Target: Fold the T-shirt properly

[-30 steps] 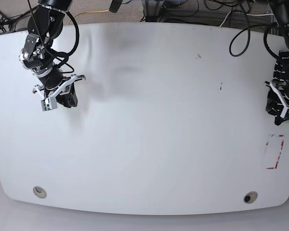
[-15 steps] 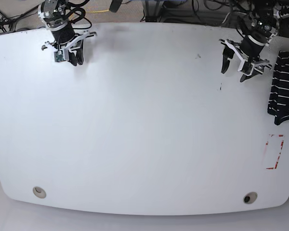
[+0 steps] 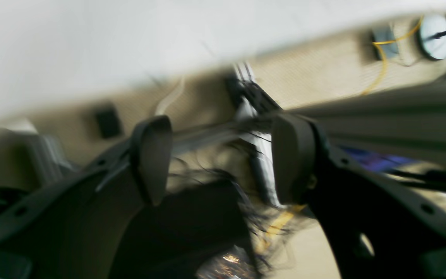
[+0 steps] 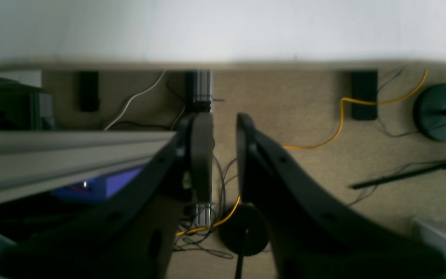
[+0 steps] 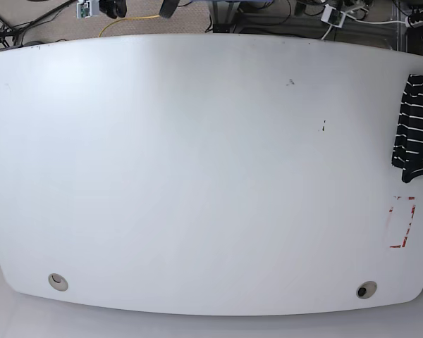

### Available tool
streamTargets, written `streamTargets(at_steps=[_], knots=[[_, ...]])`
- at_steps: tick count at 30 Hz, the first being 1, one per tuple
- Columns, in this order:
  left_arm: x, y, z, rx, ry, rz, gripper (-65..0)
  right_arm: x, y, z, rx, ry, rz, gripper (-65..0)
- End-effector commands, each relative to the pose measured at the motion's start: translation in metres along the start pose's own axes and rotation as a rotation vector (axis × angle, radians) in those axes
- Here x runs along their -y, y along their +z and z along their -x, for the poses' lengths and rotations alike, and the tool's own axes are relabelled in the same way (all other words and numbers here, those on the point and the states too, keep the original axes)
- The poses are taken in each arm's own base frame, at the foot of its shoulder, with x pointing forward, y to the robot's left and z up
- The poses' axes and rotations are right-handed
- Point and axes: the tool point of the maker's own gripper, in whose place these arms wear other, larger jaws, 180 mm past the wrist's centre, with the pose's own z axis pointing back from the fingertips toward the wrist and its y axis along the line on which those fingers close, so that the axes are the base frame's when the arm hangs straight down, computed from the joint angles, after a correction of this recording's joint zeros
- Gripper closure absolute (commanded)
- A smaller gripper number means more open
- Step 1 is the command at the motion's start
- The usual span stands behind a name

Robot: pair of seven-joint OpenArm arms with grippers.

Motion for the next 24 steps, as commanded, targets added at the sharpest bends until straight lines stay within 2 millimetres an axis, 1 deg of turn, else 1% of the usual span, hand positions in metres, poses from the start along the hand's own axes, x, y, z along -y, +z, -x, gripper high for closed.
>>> streamTargets(at_steps=[1, 3, 4, 5, 6, 7, 8, 9, 12, 14, 16, 17, 19, 20, 23, 24], knots=[[0.011, 0.000, 0.030, -0.059, 0.034, 0.044, -36.7, -0.005, 0.015, 0.032, -0.059, -0.049, -0.031, -10.0], [0.021, -0.007, 0.060, -0.131, 0.068, 0.084, -36.5, -0.008, 0.015, 0.058, -0.116, -0.093, -0.057, -10.0], [0.021, -0.016, 0.069, -0.147, 0.081, 0.092, -36.5, -0.008, 0.013, 0.072, -0.143, -0.120, -0.062, -10.0], [0.015, -0.027, 0.076, -0.162, 0.093, 0.089, -36.5, -0.005, 0.012, 0.087, -0.176, -0.144, -0.066, -10.0], [0.013, -0.033, 0.083, -0.179, 0.109, 0.090, -36.5, -0.001, 0.010, 0.096, -0.201, -0.150, -0.066, -10.0], [0.012, -0.040, 0.096, -0.207, 0.132, 0.091, -36.5, 0.004, 0.007, 0.106, -0.225, -0.165, -0.061, -10.0], [0.011, -0.044, 0.103, -0.224, 0.148, 0.091, -36.5, 0.005, 0.004, 0.114, -0.243, -0.180, -0.063, -10.0], [0.010, -0.050, 0.118, -0.257, 0.175, 0.089, -36.5, 0.001, -0.002, 0.127, -0.270, -0.206, -0.073, -10.0], [0.004, -0.069, 0.125, -0.256, 0.216, 0.083, -36.5, 0.005, -0.014, 0.141, -0.311, -0.218, -0.089, -10.0], [-0.001, -0.078, 0.135, -0.282, 0.235, 0.063, -36.5, 0.005, -0.023, 0.149, -0.336, -0.225, -0.103, -10.0], [-0.009, -0.088, 0.156, -0.350, 0.240, 0.019, -36.5, 0.004, -0.035, 0.157, -0.364, -0.239, -0.116, -10.0], [-0.012, -0.097, 0.161, -0.372, 0.240, 0.008, -36.7, 0.006, -0.042, 0.161, -0.377, -0.243, -0.109, -10.0], [-0.011, -0.107, 0.170, -0.401, 0.256, 0.006, -36.7, 0.008, -0.050, 0.166, -0.401, -0.241, -0.098, -10.0], [-0.009, -0.112, 0.180, -0.429, 0.279, 0.009, -36.7, 0.007, -0.056, 0.172, -0.425, -0.230, -0.096, -10.0], [-0.006, -0.124, 0.194, -0.479, 0.330, 0.008, -36.9, 0.007, -0.069, 0.180, -0.449, -0.200, -0.077, -10.0], [-0.010, -0.126, 0.197, -0.486, 0.344, 0.004, -36.9, 0.007, -0.073, 0.184, -0.449, -0.193, -0.067, -10.0]])
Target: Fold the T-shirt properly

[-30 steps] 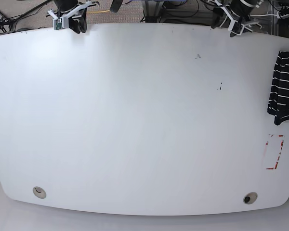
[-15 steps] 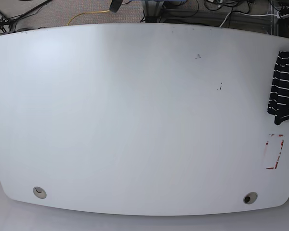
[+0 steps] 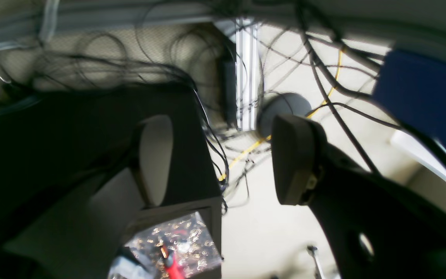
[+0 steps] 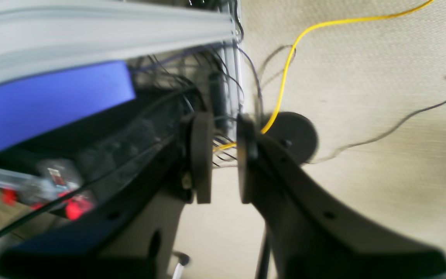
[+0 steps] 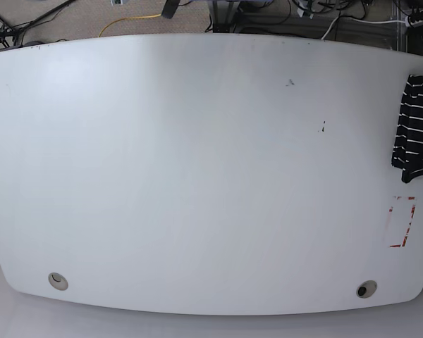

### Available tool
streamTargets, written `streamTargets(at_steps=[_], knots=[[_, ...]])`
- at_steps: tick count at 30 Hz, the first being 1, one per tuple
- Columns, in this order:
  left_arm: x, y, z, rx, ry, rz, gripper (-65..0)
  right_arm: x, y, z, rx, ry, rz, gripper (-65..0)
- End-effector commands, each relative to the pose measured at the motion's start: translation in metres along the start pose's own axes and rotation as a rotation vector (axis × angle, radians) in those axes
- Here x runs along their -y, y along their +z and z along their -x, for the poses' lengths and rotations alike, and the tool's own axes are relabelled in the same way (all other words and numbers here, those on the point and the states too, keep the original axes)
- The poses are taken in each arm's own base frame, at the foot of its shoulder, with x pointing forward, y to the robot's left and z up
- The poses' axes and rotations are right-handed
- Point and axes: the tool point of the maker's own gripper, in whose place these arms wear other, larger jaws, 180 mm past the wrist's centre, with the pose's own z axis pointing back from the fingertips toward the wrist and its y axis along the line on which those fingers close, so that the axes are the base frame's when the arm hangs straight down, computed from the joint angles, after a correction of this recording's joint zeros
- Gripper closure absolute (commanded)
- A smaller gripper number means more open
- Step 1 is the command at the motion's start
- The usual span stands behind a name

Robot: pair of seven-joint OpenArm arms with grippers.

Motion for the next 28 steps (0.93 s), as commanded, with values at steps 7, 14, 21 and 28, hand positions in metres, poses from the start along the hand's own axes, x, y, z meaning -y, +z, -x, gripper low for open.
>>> streamTargets(at_steps=[7, 14, 21, 28], knots=[[-0.009, -0.016, 0.022, -0.075, 0.107, 0.005, -36.9, 0.016, -0.041, 0.010, -0.064, 0.003, 0.083, -10.0], [-0.015, -0.022, 0.006, -0.123, 0.025, -0.035, -36.7, 0.023, -0.054, -0.001, -0.062, 0.000, 0.125, -10.0], [-0.018, -0.025, -0.005, -0.121, -0.007, -0.059, -36.7, 0.014, -0.061, -0.002, -0.076, 0.027, 0.109, -10.0], [-0.017, -0.025, -0.006, -0.120, -0.007, -0.058, -36.7, 0.006, -0.064, 0.001, -0.078, 0.018, 0.096, -10.6]])
